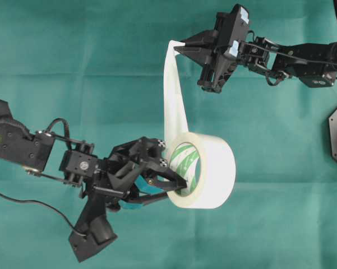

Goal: Peel off the duct tape with your right arm.
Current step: 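Rotate the roll with the left gripper while right gripper keeps pulling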

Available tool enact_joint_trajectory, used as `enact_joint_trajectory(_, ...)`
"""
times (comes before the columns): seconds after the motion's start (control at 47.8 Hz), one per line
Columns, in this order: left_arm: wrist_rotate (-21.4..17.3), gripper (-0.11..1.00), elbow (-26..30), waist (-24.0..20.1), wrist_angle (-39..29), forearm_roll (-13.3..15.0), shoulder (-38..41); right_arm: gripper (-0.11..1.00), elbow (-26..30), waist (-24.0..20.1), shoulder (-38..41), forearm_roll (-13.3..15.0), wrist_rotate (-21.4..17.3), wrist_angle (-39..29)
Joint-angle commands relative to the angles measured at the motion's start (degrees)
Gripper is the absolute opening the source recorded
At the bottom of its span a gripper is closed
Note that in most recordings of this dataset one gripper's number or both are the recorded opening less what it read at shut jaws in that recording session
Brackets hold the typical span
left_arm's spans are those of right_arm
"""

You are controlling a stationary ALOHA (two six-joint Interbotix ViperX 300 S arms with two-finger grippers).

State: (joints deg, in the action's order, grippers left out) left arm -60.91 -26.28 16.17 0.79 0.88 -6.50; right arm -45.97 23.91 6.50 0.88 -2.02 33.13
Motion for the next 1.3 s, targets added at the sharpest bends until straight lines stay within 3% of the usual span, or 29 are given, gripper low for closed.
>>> enact_joint_trajectory(0.0,1.6,0.2,-0.4,4.6,9.0,0.2,-4.6,-0.09,0.9,4.8,-1.2,-0.4,0.0,-0.2)
enact_joint_trajectory(0.188,3.8,0.2,-7.6,3.8,29.4,0.2,-6.8,-0.09,0.8,4.9,-2.2,-0.4,-0.1,-0.2)
enact_joint_trajectory(0.251,3.9,0.2,-8.9,3.7,33.1,0.2,-6.9,-0.09,0.7,4.9,-2.2,-0.4,-0.3,-0.2)
enact_joint_trajectory(0.565,5.4,0.2,-10.0,4.0,33.5,0.2,-6.9,-0.09,0.7,4.9,-2.3,-0.4,-0.7,-2.1)
enact_joint_trajectory(0.816,8.7,0.2,-8.5,4.0,21.7,0.2,-7.3,-0.09,0.8,4.9,-3.2,-0.4,-0.6,-5.6)
enact_joint_trajectory(1.276,18.8,0.2,-3.3,4.2,-15.9,0.3,-7.5,-0.09,0.9,4.9,-6.1,-0.4,-0.5,-14.9)
